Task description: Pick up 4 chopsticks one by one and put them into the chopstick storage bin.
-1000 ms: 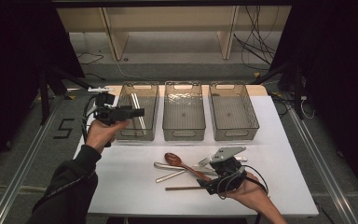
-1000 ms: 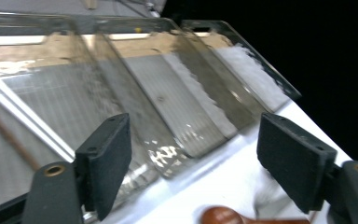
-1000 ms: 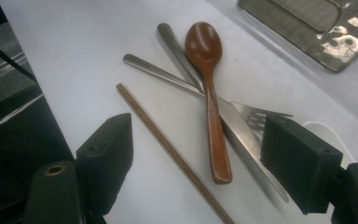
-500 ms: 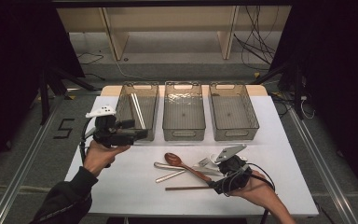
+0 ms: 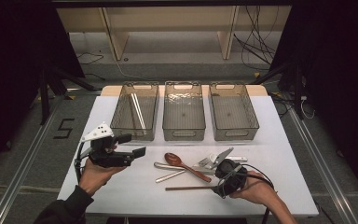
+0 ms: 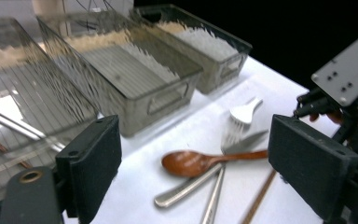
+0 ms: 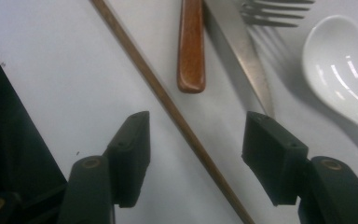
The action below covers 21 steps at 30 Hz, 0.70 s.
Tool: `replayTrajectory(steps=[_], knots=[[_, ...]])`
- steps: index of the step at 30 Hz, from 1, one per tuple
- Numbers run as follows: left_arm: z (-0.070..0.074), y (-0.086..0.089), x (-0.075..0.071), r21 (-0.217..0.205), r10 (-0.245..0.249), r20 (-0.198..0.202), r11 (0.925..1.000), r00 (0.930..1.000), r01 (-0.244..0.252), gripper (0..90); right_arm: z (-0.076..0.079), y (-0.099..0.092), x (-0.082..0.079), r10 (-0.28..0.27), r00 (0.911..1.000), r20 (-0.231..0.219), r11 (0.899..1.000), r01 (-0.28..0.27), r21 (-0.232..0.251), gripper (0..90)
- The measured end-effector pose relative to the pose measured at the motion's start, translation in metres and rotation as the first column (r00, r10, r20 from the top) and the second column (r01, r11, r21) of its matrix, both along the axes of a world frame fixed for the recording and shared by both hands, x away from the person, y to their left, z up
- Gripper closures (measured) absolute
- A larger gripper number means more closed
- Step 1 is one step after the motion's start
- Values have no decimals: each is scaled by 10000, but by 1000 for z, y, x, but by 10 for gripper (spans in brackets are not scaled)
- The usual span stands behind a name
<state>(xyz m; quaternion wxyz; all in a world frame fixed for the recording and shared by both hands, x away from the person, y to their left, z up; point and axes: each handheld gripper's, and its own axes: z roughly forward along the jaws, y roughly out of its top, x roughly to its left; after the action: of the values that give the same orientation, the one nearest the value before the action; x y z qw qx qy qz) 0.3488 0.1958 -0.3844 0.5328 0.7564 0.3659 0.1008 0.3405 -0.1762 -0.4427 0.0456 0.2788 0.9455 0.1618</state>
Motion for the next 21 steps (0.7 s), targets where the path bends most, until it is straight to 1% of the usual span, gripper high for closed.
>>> replayTrajectory(steps=[1, 7, 11, 12, 17, 19, 21], knots=[[-2, -1, -1, 125, -43, 27, 9999, 10000, 43, 168, -1, 1, 1, 3, 10000, -80, 10000, -3, -60, 461], [-8, -2, -7, -34, -124, -174, 9999, 9998, 123, 163, -7, 6, 4, 193, 9991, -385, 9989, -209, -428, 535], [-10, -5, -10, 216, -284, -157, 9994, 9995, 288, 163, -9, 8, 5, 435, 9978, -492, 9967, -468, -670, 583], [-10, -6, -11, 166, -298, -188, 9994, 9994, 301, 163, -10, 9, 5, 441, 9978, -498, 9964, -476, -699, 594], [-10, -9, -12, 218, -447, -174, 9987, 9988, 451, 163, -12, 14, 3, 619, 9964, -585, 9919, -680, -1071, 643], [-10, -9, -12, 245, -452, -180, 9987, 9988, 456, 164, -13, 17, 3, 726, 9957, -583, 9876, -800, -1354, 653], [-10, -9, -11, 303, -486, -145, 9983, 9987, 490, 166, -13, 19, 1, 844, 9946, -606, 9854, -923, -1428, 694]])
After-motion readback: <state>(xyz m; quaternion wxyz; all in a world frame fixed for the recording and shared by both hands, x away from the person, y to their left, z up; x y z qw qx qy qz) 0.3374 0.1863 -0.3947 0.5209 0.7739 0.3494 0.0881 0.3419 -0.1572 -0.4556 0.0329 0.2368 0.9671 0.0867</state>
